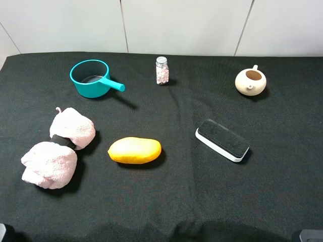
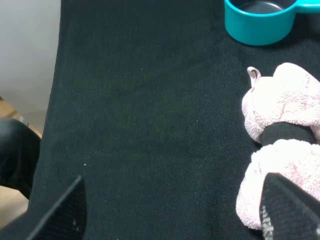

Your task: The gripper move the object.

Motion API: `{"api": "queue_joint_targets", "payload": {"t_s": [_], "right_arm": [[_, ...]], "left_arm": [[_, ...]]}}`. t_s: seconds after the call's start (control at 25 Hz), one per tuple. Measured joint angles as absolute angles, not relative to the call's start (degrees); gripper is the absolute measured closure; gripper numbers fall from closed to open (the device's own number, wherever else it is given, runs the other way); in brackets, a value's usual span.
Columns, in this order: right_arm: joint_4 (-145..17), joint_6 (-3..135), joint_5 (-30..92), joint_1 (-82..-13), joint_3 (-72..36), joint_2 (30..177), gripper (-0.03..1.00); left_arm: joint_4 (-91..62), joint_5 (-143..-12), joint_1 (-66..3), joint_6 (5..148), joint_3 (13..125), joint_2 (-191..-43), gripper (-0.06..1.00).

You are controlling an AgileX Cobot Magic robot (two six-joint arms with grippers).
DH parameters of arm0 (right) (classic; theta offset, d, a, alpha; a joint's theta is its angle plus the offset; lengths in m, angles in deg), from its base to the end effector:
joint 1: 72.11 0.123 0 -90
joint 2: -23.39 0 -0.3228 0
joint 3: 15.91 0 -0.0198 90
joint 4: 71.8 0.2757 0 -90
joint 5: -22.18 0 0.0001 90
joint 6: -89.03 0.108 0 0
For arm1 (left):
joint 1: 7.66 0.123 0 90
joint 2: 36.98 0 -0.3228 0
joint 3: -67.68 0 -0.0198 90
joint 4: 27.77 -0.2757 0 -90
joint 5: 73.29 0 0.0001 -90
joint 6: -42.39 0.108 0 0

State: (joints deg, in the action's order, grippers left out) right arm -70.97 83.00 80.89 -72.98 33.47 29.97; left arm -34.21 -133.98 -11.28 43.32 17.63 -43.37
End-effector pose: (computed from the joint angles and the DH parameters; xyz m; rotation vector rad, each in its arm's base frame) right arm -0.0052 0.0014 0.2856 -0.0905 1.9997 -0.0600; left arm -0.0056 0.0109 0.2790 0.0760 2.0394 0.1052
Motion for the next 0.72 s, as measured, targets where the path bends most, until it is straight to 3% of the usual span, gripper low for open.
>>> {"api": "queue_joint_targets", "payload": {"t_s": [0.72], "right_arm": [[-71.0, 83.0, 80.9, -73.0, 33.5, 30.0, 0.27]], "left_arm": [[-34.2, -134.0, -11.3, 43.3, 17.6, -43.4, 0.18]]}}
